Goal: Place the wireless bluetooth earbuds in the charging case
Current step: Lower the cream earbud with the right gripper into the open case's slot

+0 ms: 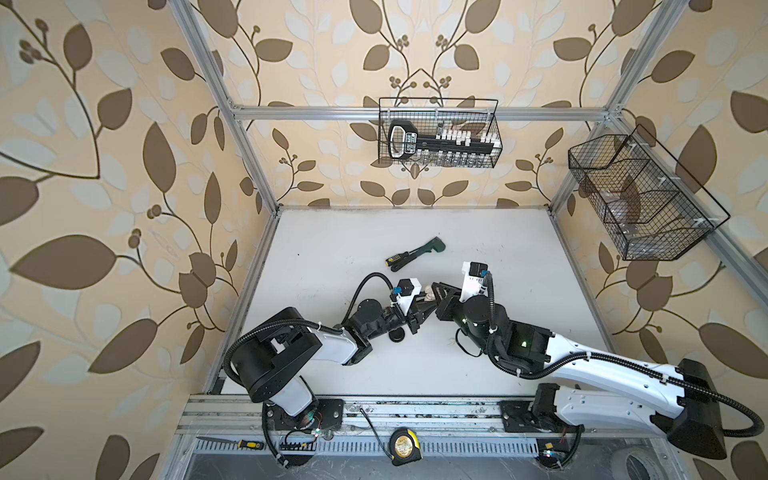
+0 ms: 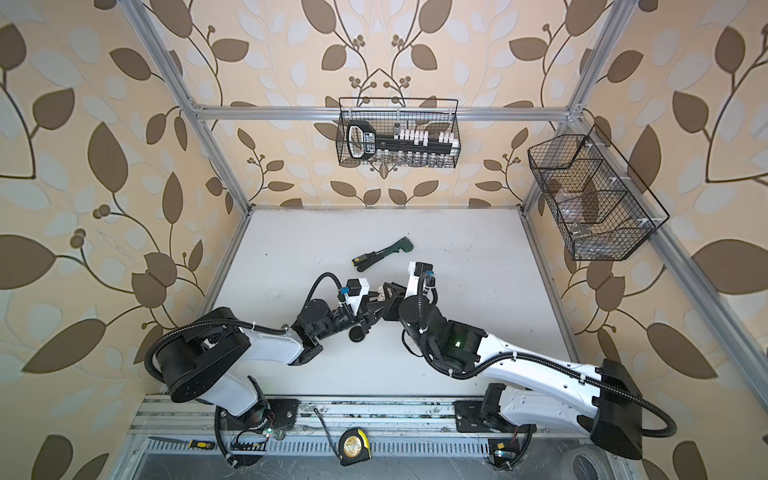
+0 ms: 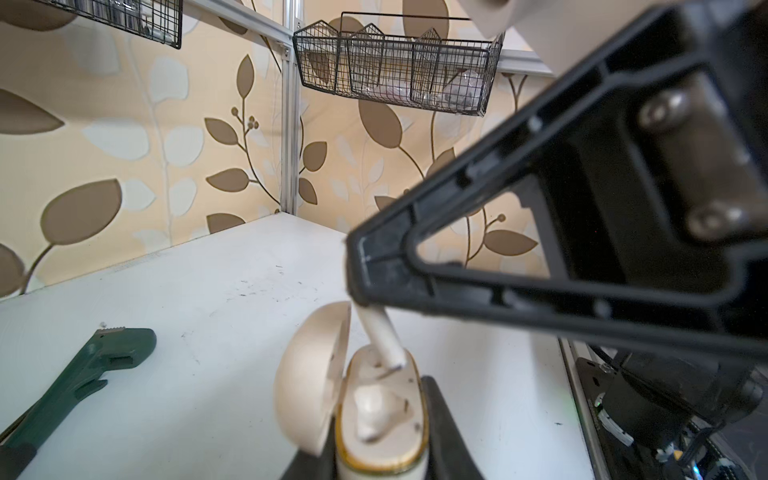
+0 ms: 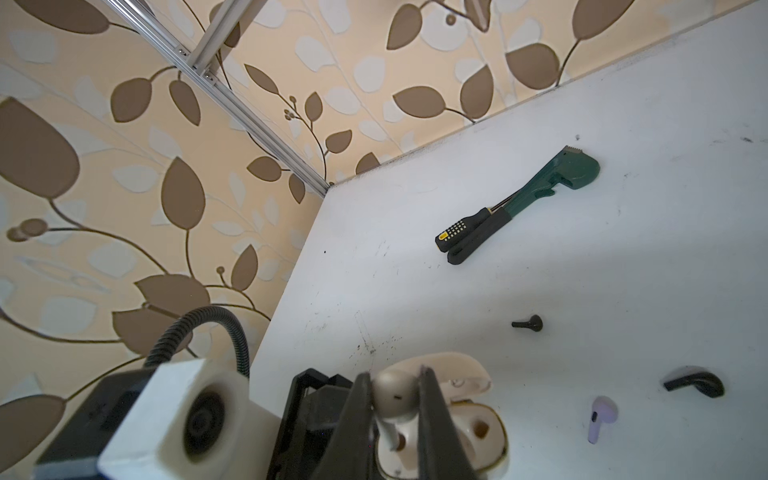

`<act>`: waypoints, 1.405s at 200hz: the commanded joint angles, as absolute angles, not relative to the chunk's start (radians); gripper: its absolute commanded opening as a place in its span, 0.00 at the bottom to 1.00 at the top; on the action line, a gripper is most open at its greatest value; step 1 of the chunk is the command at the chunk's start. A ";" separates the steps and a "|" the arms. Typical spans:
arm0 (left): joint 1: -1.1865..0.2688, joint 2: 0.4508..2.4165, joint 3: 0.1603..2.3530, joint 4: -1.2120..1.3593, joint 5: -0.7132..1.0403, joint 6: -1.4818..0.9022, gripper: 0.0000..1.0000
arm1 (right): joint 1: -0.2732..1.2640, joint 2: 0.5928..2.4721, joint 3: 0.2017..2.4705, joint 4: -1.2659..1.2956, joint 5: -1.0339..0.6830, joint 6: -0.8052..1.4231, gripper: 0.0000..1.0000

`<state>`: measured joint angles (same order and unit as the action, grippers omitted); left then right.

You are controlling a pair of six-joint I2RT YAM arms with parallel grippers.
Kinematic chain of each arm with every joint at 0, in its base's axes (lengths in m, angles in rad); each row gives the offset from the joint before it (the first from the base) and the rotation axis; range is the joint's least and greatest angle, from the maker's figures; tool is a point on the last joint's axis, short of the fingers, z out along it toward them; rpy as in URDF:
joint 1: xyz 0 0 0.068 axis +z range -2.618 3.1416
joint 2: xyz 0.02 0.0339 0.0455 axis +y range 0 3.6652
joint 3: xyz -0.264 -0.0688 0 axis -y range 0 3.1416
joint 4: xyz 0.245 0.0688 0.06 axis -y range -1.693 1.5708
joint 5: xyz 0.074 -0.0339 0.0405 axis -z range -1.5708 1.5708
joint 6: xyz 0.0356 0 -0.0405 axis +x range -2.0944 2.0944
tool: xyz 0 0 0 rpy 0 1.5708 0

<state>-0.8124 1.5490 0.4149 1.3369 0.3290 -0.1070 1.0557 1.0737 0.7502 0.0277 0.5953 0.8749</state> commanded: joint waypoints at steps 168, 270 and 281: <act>-0.819 1.472 0.417 1.424 0.282 -0.153 0.00 | 1.108 1.127 0.730 0.098 0.641 0.904 0.15; -0.819 1.448 0.399 1.424 0.261 -0.153 0.00 | 1.136 1.159 0.722 0.109 0.667 0.922 0.15; -0.819 1.446 0.396 1.424 0.253 -0.153 0.00 | 1.145 1.158 0.716 0.113 0.676 0.921 0.15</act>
